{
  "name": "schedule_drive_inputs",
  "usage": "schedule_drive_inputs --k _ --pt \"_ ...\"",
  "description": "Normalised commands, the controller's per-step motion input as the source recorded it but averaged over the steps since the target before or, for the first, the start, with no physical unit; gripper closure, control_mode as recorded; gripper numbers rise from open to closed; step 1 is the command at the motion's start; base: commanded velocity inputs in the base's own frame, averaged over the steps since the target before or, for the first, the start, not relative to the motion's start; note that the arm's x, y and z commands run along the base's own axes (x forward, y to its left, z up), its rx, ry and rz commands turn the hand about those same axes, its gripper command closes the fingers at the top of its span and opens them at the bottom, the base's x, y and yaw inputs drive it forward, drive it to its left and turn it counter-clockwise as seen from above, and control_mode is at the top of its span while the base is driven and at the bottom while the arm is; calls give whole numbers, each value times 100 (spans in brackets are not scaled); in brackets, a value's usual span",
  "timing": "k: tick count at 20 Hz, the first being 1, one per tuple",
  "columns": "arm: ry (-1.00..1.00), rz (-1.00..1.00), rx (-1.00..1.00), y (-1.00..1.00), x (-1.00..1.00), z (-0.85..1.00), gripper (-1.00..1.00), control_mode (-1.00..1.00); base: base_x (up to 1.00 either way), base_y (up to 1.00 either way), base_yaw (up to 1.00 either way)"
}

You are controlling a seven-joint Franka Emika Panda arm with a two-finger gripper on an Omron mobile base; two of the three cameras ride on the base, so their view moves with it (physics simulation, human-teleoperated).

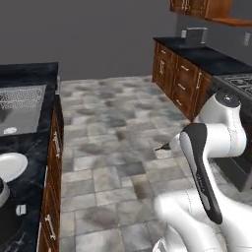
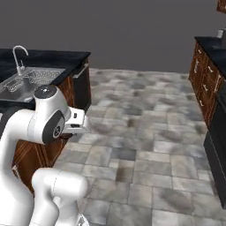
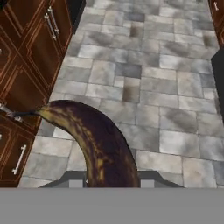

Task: Pick the peach and banana from the fridge and place them on the plate next to the blender to make a fruit smoothie.

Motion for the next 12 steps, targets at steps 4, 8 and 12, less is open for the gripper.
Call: schedule_drive_inputs --k 4,8,12 --pt "0 0 0 0 0 0 100 100 82 -15 82" --pt "0 0 0 0 0 0 100 100 71 -11 86" --pt "0 0 0 0 0 0 100 100 99 -36 71"
